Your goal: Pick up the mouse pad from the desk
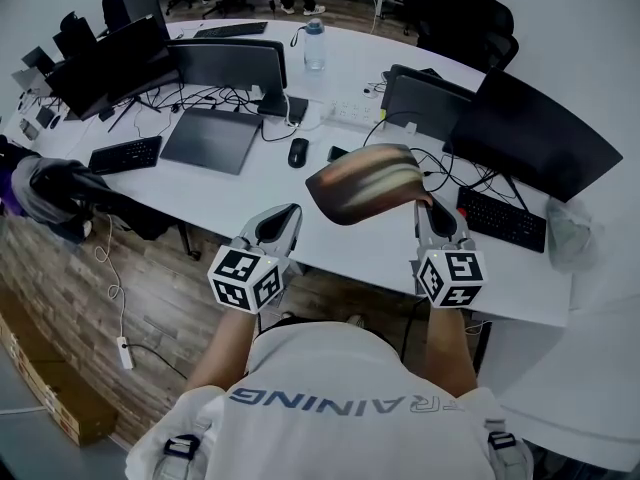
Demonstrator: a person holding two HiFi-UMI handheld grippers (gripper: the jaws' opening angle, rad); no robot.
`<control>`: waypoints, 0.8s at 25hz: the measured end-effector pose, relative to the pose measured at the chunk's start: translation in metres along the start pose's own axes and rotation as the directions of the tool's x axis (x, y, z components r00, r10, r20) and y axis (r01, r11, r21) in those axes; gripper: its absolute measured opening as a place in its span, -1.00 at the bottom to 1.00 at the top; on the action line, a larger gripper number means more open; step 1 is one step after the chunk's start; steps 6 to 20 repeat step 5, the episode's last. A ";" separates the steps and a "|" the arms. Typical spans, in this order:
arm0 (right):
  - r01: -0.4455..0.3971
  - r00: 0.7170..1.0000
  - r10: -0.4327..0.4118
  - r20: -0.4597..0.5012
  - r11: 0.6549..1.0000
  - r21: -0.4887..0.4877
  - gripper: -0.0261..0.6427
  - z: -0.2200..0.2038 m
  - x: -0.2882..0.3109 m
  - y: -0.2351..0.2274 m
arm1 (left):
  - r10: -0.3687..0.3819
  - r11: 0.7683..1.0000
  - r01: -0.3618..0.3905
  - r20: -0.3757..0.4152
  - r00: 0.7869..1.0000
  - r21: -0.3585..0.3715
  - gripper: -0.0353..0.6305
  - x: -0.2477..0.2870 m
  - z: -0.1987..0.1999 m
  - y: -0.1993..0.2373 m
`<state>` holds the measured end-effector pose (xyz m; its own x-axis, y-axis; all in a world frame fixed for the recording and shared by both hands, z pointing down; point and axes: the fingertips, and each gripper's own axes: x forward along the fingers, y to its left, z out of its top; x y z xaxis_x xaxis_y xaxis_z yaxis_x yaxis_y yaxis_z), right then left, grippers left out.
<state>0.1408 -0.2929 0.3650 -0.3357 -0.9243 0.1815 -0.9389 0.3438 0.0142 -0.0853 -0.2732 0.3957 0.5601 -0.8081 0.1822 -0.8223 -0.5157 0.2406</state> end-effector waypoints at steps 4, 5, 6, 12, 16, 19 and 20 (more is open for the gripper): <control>-0.002 1.000 0.002 0.000 1.000 0.005 -0.80 0.000 0.000 -0.002 | 0.000 1.000 0.000 -0.002 1.000 0.000 -0.89 0.001 0.000 -0.002; -0.003 1.000 0.003 -0.001 1.000 0.006 -0.80 0.000 0.000 -0.002 | 0.000 1.000 0.000 -0.003 1.000 -0.001 -0.89 0.001 0.000 -0.003; -0.003 1.000 0.003 -0.001 1.000 0.006 -0.80 0.000 0.000 -0.002 | 0.000 1.000 0.000 -0.003 1.000 -0.001 -0.89 0.001 0.000 -0.003; -0.003 1.000 0.003 -0.001 1.000 0.006 -0.80 0.000 0.000 -0.002 | 0.000 1.000 0.000 -0.003 1.000 -0.001 -0.89 0.001 0.000 -0.003; -0.003 1.000 0.003 -0.001 1.000 0.006 -0.80 0.000 0.000 -0.002 | 0.000 1.000 0.000 -0.003 1.000 -0.001 -0.89 0.001 0.000 -0.003; -0.003 1.000 0.003 -0.001 1.000 0.006 -0.80 0.000 0.000 -0.002 | 0.000 1.000 0.000 -0.003 1.000 -0.001 -0.89 0.001 0.000 -0.003; -0.003 1.000 0.003 -0.001 1.000 0.006 -0.80 0.000 0.000 -0.002 | 0.000 1.000 0.000 -0.003 1.000 -0.001 -0.89 0.001 0.000 -0.003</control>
